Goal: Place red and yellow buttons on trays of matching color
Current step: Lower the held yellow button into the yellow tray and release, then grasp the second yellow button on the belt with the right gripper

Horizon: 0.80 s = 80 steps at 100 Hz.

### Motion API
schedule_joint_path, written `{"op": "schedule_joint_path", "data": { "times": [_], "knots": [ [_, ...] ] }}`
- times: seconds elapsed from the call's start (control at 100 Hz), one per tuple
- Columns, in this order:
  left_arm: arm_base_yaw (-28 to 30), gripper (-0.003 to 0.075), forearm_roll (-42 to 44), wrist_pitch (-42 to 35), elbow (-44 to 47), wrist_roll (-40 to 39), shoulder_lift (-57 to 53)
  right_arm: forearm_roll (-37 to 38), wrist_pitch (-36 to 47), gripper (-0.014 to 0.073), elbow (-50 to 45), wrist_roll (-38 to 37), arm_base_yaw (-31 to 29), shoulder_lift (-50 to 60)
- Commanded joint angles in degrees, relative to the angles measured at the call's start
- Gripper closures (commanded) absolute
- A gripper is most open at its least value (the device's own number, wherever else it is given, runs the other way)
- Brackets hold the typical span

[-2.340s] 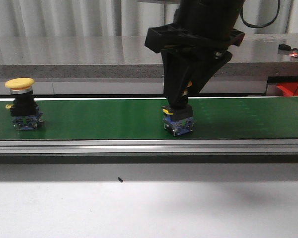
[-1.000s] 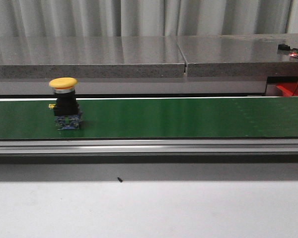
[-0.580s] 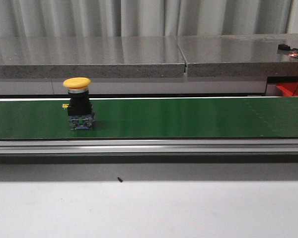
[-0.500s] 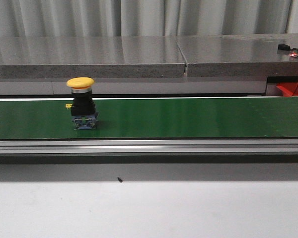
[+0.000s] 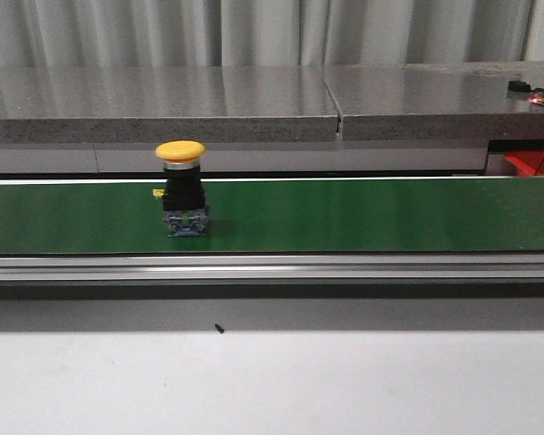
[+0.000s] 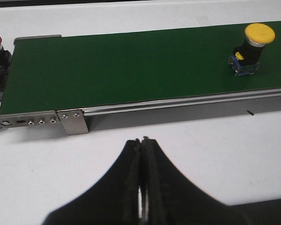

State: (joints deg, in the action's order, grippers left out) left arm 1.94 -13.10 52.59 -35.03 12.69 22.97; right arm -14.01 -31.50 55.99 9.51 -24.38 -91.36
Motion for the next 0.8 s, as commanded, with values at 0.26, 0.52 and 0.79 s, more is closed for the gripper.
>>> {"op": "schedule_joint_path", "data": {
  "times": [0.26,0.52,0.79],
  "knots": [
    [-0.54,0.0739,-1.14,-3.47,-1.47,-0.03,0.44,-1.15,1.40,0.0099,1.08,0.08,-0.37,1.77],
    [-0.54,0.0739,-1.14,-3.47,-1.47,-0.03,0.44,-1.21,0.91,0.0066,1.05,0.08,-0.37,4.15],
    [-0.54,0.0739,-1.14,-3.47,-1.47,-0.03,0.44,-1.15,0.00,0.0066,0.94,2.10,2.76,11.13]
  ]
}}
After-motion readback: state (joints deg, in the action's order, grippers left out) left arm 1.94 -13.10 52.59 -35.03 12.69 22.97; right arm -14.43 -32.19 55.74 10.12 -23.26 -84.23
